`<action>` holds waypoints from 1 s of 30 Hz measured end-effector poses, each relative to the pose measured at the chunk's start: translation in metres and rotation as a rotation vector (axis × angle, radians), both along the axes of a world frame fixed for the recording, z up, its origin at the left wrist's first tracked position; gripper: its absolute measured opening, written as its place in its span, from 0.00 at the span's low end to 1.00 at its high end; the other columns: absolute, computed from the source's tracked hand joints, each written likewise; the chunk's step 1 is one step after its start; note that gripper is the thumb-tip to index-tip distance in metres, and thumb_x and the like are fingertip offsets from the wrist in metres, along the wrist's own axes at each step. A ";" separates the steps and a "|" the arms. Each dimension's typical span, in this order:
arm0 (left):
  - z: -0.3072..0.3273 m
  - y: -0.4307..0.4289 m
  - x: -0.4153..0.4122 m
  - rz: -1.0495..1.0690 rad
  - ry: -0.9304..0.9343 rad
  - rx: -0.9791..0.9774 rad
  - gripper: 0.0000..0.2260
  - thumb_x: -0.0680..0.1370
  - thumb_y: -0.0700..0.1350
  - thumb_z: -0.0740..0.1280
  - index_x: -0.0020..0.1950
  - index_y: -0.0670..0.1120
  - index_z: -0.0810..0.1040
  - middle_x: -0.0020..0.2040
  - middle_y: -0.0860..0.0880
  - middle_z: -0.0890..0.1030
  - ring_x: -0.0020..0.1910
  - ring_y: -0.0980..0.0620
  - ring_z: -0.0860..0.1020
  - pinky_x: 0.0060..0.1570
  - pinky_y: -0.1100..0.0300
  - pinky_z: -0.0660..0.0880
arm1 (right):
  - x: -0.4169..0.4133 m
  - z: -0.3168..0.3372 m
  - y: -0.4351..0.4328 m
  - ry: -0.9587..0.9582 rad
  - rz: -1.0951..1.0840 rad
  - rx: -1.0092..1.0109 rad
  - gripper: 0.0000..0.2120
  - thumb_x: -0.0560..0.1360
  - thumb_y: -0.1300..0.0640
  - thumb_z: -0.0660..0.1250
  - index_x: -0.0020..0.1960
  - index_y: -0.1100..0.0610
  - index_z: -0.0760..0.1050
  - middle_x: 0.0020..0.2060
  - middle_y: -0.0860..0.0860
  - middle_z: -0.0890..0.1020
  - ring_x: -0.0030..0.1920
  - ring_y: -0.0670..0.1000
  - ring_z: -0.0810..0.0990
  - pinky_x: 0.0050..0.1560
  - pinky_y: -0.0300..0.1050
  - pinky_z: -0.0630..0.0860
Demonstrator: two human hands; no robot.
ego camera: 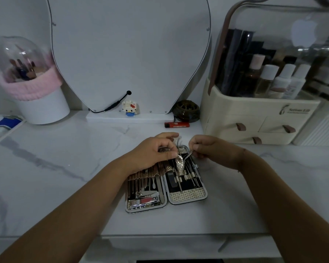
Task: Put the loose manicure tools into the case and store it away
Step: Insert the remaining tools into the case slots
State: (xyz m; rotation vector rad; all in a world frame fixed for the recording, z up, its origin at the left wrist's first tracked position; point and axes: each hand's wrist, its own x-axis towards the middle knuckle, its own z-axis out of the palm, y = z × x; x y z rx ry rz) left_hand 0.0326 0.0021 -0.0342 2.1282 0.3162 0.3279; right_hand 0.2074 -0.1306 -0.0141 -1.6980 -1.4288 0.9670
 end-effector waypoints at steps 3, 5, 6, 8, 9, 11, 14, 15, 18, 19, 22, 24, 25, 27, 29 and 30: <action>0.000 0.000 -0.001 -0.017 0.016 -0.015 0.02 0.75 0.45 0.69 0.44 0.53 0.80 0.73 0.57 0.66 0.69 0.61 0.66 0.63 0.69 0.60 | 0.002 0.006 0.007 0.045 0.064 -0.087 0.12 0.77 0.68 0.54 0.42 0.56 0.71 0.33 0.50 0.72 0.34 0.45 0.69 0.36 0.35 0.68; -0.001 0.001 0.000 -0.015 0.017 -0.008 0.01 0.75 0.46 0.69 0.45 0.51 0.80 0.71 0.56 0.69 0.67 0.63 0.69 0.63 0.71 0.62 | 0.003 0.008 0.010 0.057 0.102 -0.112 0.12 0.76 0.69 0.53 0.42 0.57 0.71 0.33 0.51 0.71 0.33 0.45 0.68 0.35 0.35 0.67; -0.001 0.001 -0.001 -0.012 0.015 -0.014 0.01 0.75 0.46 0.69 0.45 0.51 0.81 0.69 0.56 0.71 0.65 0.65 0.70 0.61 0.75 0.63 | 0.004 0.008 0.011 0.058 0.105 -0.119 0.12 0.76 0.69 0.54 0.42 0.57 0.71 0.33 0.51 0.71 0.33 0.45 0.68 0.34 0.35 0.67; 0.001 0.002 -0.002 -0.003 0.016 -0.030 0.02 0.74 0.45 0.70 0.45 0.50 0.81 0.65 0.56 0.75 0.61 0.68 0.72 0.55 0.80 0.64 | 0.003 0.005 0.015 0.063 0.043 -0.106 0.09 0.76 0.67 0.55 0.44 0.57 0.71 0.33 0.52 0.72 0.33 0.46 0.68 0.34 0.36 0.67; 0.002 0.003 -0.002 0.001 0.014 -0.033 0.01 0.74 0.45 0.70 0.45 0.50 0.82 0.63 0.56 0.76 0.60 0.67 0.73 0.54 0.80 0.65 | 0.001 0.003 0.016 0.063 -0.014 -0.076 0.07 0.76 0.66 0.56 0.45 0.57 0.71 0.33 0.52 0.73 0.33 0.46 0.69 0.35 0.37 0.68; 0.003 0.003 -0.002 0.006 0.009 -0.021 0.02 0.73 0.45 0.71 0.43 0.52 0.81 0.62 0.56 0.77 0.59 0.62 0.75 0.57 0.72 0.68 | -0.001 -0.002 0.019 0.044 -0.117 0.006 0.03 0.76 0.63 0.60 0.46 0.58 0.72 0.33 0.53 0.75 0.33 0.47 0.72 0.36 0.38 0.70; 0.004 0.003 -0.002 0.021 0.015 0.004 0.03 0.73 0.46 0.72 0.42 0.54 0.81 0.57 0.58 0.76 0.56 0.63 0.75 0.56 0.69 0.68 | 0.000 -0.008 0.018 -0.003 -0.175 0.067 0.06 0.74 0.62 0.66 0.49 0.63 0.74 0.32 0.52 0.78 0.31 0.44 0.76 0.34 0.33 0.73; 0.004 0.003 -0.001 0.027 0.018 0.003 0.02 0.72 0.46 0.72 0.42 0.53 0.82 0.55 0.59 0.76 0.53 0.65 0.74 0.54 0.72 0.68 | 0.000 -0.008 0.017 -0.010 -0.178 0.078 0.07 0.73 0.62 0.67 0.50 0.63 0.75 0.32 0.52 0.79 0.31 0.43 0.77 0.34 0.32 0.74; 0.003 0.002 -0.001 0.042 -0.009 0.007 0.02 0.72 0.45 0.73 0.43 0.50 0.82 0.49 0.59 0.75 0.44 0.67 0.74 0.48 0.76 0.68 | 0.001 -0.009 0.014 -0.052 -0.142 0.094 0.02 0.72 0.63 0.67 0.45 0.60 0.78 0.33 0.51 0.81 0.31 0.41 0.78 0.35 0.31 0.75; 0.003 0.002 0.000 0.042 -0.022 0.014 0.02 0.71 0.45 0.73 0.42 0.50 0.82 0.48 0.58 0.75 0.43 0.66 0.74 0.47 0.75 0.68 | 0.001 -0.010 0.013 -0.063 -0.128 0.093 0.01 0.72 0.63 0.67 0.43 0.59 0.78 0.32 0.51 0.81 0.31 0.40 0.78 0.35 0.31 0.75; 0.002 0.000 0.000 0.053 -0.035 0.035 0.02 0.71 0.44 0.73 0.42 0.50 0.82 0.44 0.57 0.75 0.40 0.64 0.74 0.45 0.73 0.70 | 0.000 -0.011 0.012 -0.065 -0.127 0.091 0.02 0.72 0.62 0.68 0.43 0.58 0.79 0.33 0.52 0.81 0.32 0.41 0.79 0.36 0.31 0.76; 0.001 -0.001 0.001 0.068 -0.041 0.054 0.02 0.71 0.44 0.74 0.42 0.49 0.83 0.43 0.56 0.75 0.38 0.64 0.73 0.43 0.73 0.70 | -0.001 -0.010 0.012 -0.088 -0.132 0.090 0.03 0.72 0.62 0.67 0.44 0.57 0.79 0.35 0.53 0.82 0.34 0.42 0.79 0.37 0.32 0.76; 0.000 -0.001 0.001 0.075 -0.044 0.059 0.02 0.71 0.45 0.74 0.42 0.50 0.83 0.42 0.56 0.75 0.37 0.64 0.73 0.42 0.73 0.69 | -0.002 -0.009 0.012 -0.104 -0.128 0.086 0.03 0.73 0.62 0.67 0.44 0.56 0.79 0.36 0.52 0.82 0.34 0.42 0.80 0.38 0.32 0.77; -0.002 -0.002 0.002 0.086 -0.047 0.075 0.03 0.70 0.45 0.74 0.41 0.53 0.82 0.41 0.57 0.75 0.37 0.65 0.72 0.41 0.72 0.68 | -0.004 -0.009 0.012 -0.157 -0.112 0.090 0.03 0.73 0.59 0.68 0.44 0.55 0.80 0.36 0.49 0.83 0.38 0.43 0.81 0.43 0.36 0.78; -0.003 -0.002 0.004 0.097 -0.045 0.098 0.04 0.70 0.46 0.74 0.40 0.55 0.81 0.41 0.57 0.75 0.37 0.65 0.72 0.41 0.73 0.68 | -0.007 -0.009 0.012 -0.220 -0.089 0.104 0.04 0.71 0.55 0.69 0.44 0.54 0.81 0.37 0.49 0.83 0.40 0.48 0.81 0.47 0.42 0.79; -0.003 -0.002 0.004 0.101 -0.045 0.102 0.04 0.70 0.46 0.74 0.40 0.55 0.81 0.41 0.57 0.75 0.37 0.64 0.72 0.41 0.73 0.68 | -0.009 -0.008 0.012 -0.233 -0.065 0.105 0.05 0.71 0.53 0.69 0.45 0.53 0.82 0.36 0.50 0.83 0.38 0.50 0.80 0.45 0.42 0.78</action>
